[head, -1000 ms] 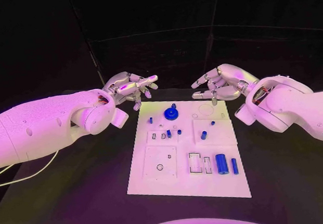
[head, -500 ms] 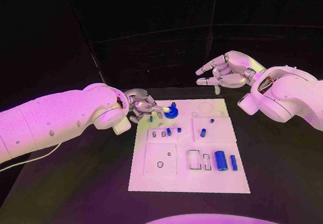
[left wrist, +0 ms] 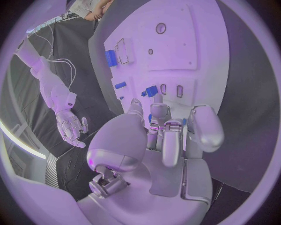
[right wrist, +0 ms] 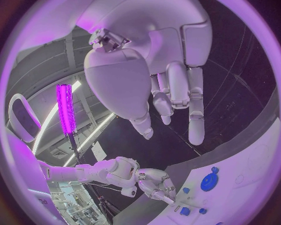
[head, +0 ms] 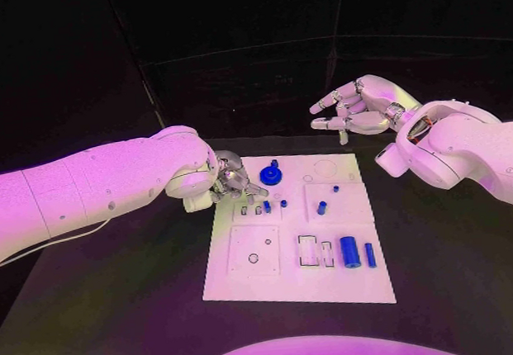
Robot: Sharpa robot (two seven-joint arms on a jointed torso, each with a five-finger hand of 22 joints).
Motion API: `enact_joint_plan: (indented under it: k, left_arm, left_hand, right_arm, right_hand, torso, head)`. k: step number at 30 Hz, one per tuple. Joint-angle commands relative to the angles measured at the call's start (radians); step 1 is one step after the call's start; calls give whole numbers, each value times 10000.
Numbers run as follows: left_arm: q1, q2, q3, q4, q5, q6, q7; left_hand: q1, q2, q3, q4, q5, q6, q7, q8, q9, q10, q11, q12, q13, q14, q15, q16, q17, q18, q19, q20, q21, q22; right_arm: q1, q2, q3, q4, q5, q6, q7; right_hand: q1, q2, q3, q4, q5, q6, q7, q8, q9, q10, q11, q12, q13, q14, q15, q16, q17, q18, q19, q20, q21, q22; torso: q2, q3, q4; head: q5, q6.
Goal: Assemble the parts on the task board
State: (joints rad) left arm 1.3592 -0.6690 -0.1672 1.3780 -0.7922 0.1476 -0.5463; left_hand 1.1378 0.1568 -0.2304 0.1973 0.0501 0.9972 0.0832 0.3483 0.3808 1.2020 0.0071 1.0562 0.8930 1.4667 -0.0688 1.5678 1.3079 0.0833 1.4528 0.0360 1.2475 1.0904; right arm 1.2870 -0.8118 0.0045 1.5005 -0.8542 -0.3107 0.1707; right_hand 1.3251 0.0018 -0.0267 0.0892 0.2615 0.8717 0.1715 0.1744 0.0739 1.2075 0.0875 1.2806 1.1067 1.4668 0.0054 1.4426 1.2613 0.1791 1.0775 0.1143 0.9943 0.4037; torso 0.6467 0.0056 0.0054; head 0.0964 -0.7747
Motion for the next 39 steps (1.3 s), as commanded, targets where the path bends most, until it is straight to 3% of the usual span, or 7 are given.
enact_joint_plan:
  k: [1,14,25,30,39]
  left_arm:
    - [21,140,-5,-135,-525,472,-436]
    - [17,779,-35,-732,-740,439,-483]
    - [-16,1252,-39,-1311,-893,839,-537]
    - [-37,1411,-44,-1453,-912,895,-545]
    - [-78,1609,-57,-1640,-920,950,-560]
  left_hand:
    - [-6,99,-6,65,5,-48,0,49,22,0,-4,41,93,1041,47,30,2629,69,2,23,84,80]
    - [-289,-34,-368,312,-3,-104,-69,440,424,185,-57,311,357,1041,13,30,2629,8,135,0,295,422]
    - [-229,-57,-400,281,-3,-130,-85,542,525,199,-73,344,388,1041,0,30,2629,2,147,-12,314,457]
    - [-218,-57,-403,275,-3,-137,-87,557,540,202,-74,351,395,1041,-2,30,2629,1,149,-14,317,463]
    - [-195,-57,-407,262,-2,-153,-90,587,572,189,-77,340,378,1041,-4,30,2629,1,149,-17,316,463]
  right_arm:
    - [25,33,12,-18,39,-172,178]
    - [25,159,12,-97,37,-299,196]
    - [25,216,12,-143,37,-285,140]
    - [25,255,12,-159,37,-270,113]
    - [25,284,12,-176,37,-269,71]
  right_hand:
    - [117,41,-72,4,157,-64,-12,63,-14,-17,-40,-1,-24,373,-14,-62,-6,63,5,-51,-64,-23]
    - [193,82,-148,22,520,-110,-11,112,-24,-37,-43,-21,-78,384,-20,-81,-15,61,36,-59,-101,-53]
    - [219,74,-183,25,594,-224,9,75,-47,-127,-31,-95,-196,382,-16,-100,-42,60,46,-59,-114,-64]
    - [219,74,-183,25,594,-224,9,75,-47,-127,-31,-95,-196,382,-16,-100,-42,60,46,-59,-114,-64]
    - [233,77,-199,27,601,-283,19,55,-56,-154,-23,-122,-240,381,-11,-111,-58,59,53,-57,-119,-68]
  torso:
    - [8,9,8]
    - [21,2,-8]
    - [16,-5,13]
    - [14,-5,-11]
    - [17,-8,5]
  head:
    - [24,-33]
    - [18,-102]
    - [20,-151]
    - [37,-147]
    - [16,-155]
